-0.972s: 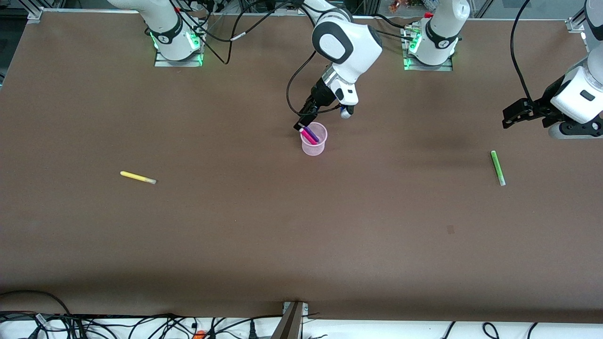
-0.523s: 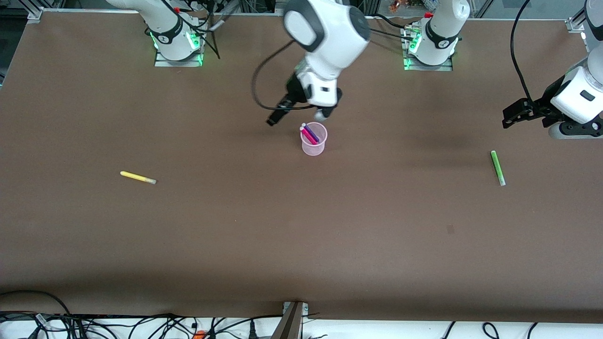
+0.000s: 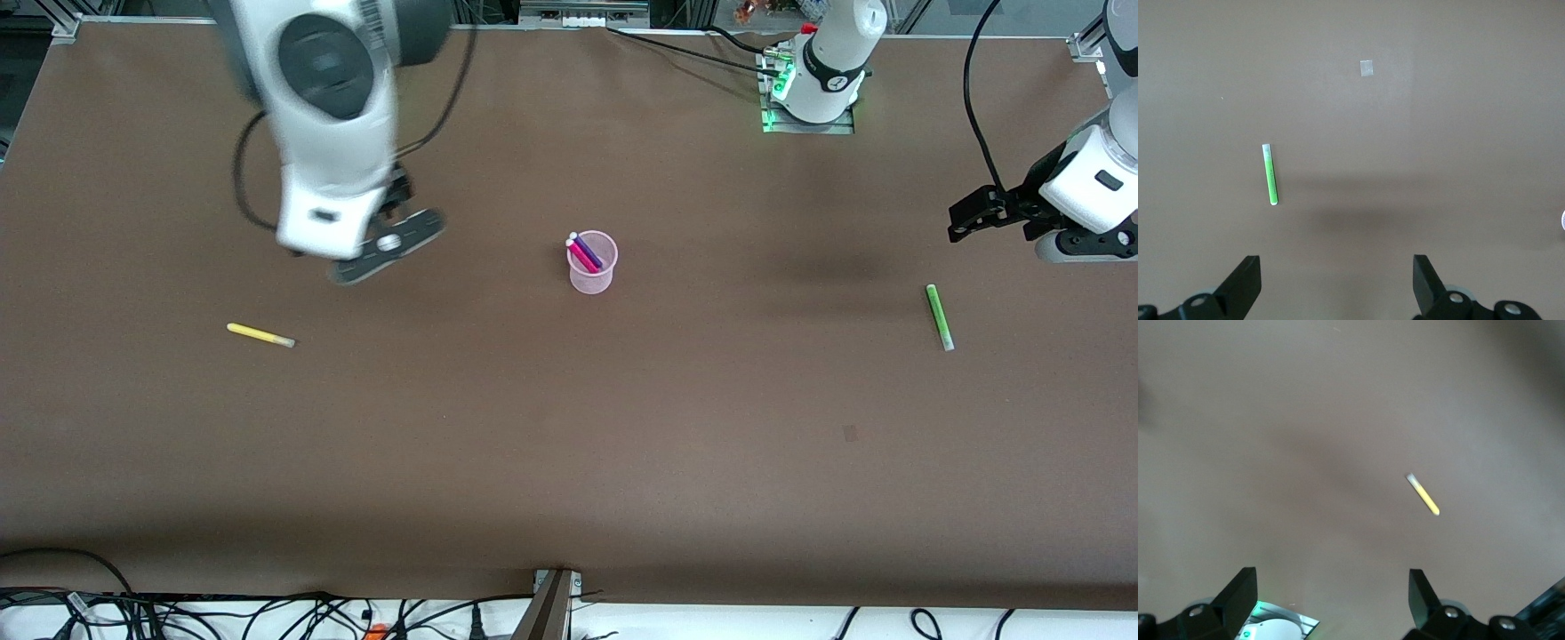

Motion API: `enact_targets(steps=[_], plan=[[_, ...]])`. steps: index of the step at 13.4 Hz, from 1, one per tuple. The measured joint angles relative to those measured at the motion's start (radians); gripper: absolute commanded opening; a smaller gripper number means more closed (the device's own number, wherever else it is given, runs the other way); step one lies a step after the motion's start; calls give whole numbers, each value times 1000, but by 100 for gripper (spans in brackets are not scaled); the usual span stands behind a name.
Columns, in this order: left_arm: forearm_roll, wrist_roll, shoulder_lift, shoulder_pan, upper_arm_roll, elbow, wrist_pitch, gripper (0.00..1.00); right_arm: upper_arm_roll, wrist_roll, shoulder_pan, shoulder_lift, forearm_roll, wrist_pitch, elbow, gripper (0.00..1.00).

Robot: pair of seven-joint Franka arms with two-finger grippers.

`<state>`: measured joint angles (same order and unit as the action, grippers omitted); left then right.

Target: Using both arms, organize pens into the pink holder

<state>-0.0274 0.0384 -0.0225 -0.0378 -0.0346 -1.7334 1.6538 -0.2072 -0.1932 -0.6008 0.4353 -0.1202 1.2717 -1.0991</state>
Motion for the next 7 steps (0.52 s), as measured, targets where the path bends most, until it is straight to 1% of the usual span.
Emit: enact_targets(steps=[2,4,5,7], plan=[[0,0,0,-1,2,1,0,100,-79,-9,54,-8,88,11,-26,99],[0,0,0,-1,3,2,0,100,-189,-44,86,-9,183,52,-61,99],[0,0,0,-1,3,2,0,100,-237,-63,103,-9,215,74,-83,98],[0,0,0,-1,3,2,0,100,-307,-76,127,-11,245,105,-146,98]])
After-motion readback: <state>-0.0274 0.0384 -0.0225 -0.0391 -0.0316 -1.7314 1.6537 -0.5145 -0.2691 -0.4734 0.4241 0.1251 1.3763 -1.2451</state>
